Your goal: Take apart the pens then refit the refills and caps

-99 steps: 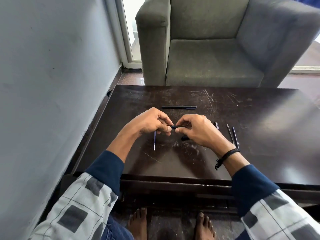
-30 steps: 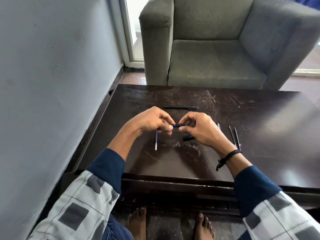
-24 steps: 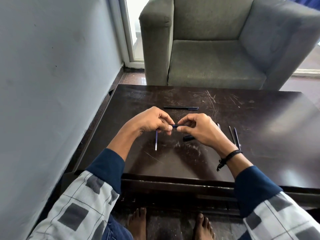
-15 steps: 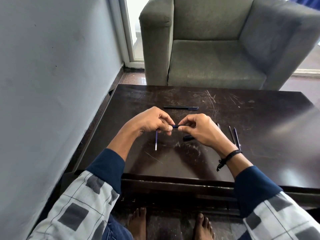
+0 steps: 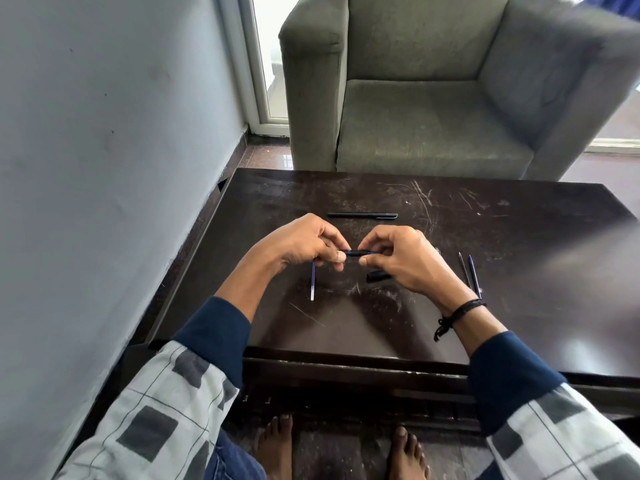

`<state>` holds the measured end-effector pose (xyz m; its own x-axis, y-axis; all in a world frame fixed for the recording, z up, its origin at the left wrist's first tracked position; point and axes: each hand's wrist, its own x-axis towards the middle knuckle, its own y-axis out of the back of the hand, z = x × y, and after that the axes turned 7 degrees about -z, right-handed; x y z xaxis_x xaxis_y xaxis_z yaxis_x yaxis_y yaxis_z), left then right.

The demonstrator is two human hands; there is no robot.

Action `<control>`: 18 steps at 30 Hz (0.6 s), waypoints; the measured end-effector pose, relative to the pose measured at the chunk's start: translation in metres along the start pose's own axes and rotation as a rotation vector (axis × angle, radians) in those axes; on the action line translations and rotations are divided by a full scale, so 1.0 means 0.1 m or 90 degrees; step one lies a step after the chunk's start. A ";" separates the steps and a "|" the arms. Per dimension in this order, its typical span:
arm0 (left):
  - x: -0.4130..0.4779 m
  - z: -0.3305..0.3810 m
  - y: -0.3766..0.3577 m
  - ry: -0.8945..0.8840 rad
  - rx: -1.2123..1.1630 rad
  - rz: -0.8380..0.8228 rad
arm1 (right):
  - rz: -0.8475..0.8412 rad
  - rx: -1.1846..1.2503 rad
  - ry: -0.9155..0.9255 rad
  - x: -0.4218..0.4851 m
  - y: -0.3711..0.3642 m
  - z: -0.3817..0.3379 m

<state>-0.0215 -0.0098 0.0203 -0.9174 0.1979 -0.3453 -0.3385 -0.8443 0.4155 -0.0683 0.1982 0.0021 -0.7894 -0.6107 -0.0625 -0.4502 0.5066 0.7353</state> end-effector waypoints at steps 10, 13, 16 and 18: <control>0.00 0.00 0.00 0.001 -0.002 -0.003 | 0.008 -0.015 0.011 0.00 0.00 -0.01; 0.00 -0.01 0.01 -0.004 -0.004 -0.006 | -0.009 -0.003 0.009 0.01 -0.01 0.01; 0.00 -0.01 0.02 -0.005 0.008 -0.006 | -0.030 0.011 0.016 0.00 0.00 0.00; 0.01 -0.01 0.02 -0.003 0.010 -0.004 | -0.021 -0.004 0.019 -0.01 0.00 -0.01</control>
<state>-0.0226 -0.0123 0.0197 -0.9161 0.2053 -0.3444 -0.3475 -0.8349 0.4267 -0.0670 0.1983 0.0024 -0.7617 -0.6445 -0.0669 -0.4726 0.4820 0.7378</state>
